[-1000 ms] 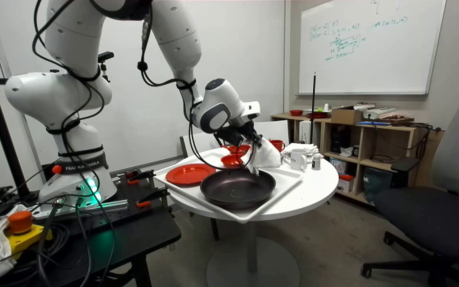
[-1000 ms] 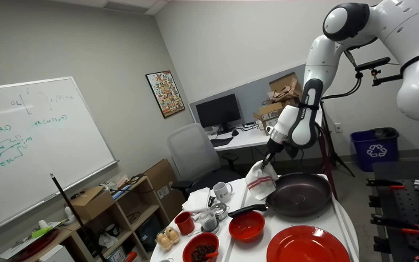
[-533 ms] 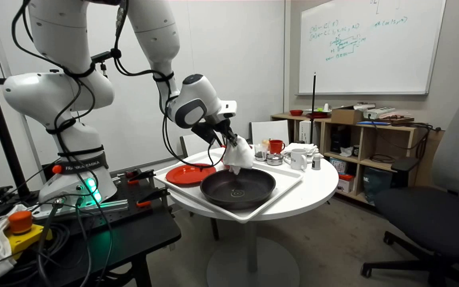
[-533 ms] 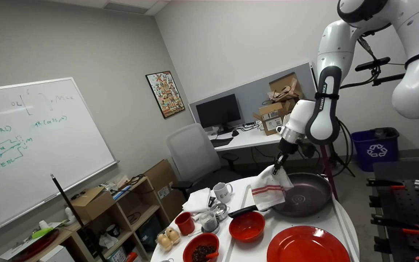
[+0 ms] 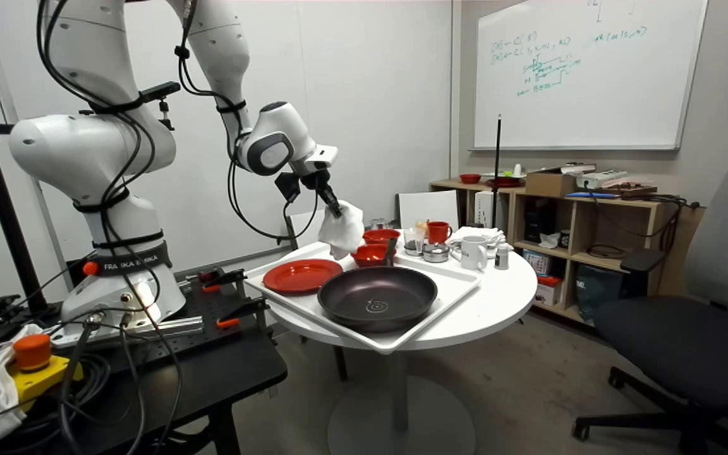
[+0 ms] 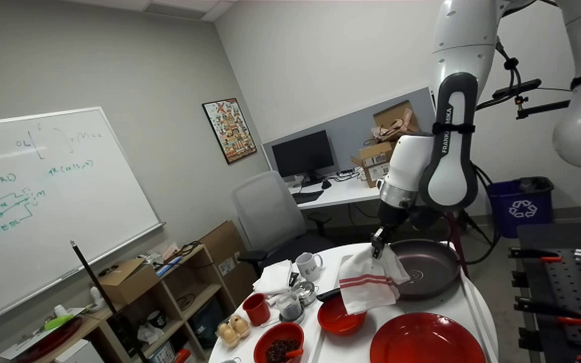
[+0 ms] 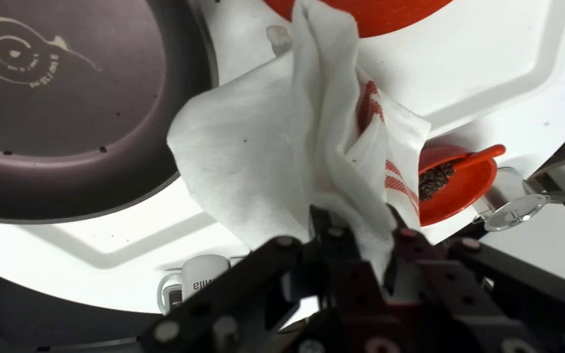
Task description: Use the red and white towel to wipe the black pan
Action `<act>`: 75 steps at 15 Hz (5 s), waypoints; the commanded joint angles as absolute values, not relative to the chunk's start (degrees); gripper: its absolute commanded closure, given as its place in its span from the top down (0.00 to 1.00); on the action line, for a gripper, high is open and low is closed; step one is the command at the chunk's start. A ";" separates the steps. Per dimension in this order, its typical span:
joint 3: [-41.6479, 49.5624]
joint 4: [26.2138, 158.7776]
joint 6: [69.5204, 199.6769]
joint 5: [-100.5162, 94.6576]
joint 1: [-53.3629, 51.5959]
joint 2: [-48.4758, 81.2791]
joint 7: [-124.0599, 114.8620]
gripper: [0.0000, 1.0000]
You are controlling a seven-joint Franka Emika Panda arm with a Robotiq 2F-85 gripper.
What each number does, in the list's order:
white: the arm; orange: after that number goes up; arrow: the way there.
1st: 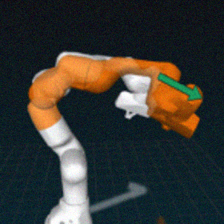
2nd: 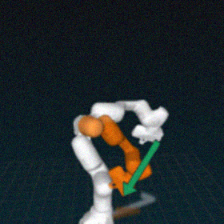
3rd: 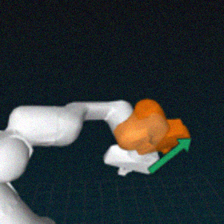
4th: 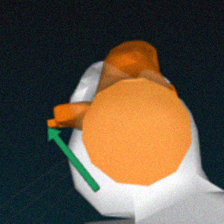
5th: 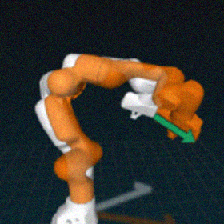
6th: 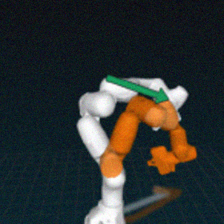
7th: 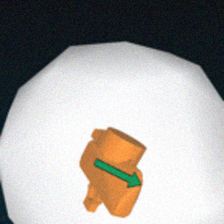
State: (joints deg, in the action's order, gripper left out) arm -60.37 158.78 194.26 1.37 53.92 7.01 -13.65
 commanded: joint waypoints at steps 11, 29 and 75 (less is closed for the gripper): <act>-83.87 145.15 159.37 0.58 63.30 -14.66 -48.31 0.03; -120.09 130.10 147.40 22.57 95.59 -22.51 -37.44 0.13; -121.90 112.63 131.47 60.87 100.56 -49.33 -13.23 0.03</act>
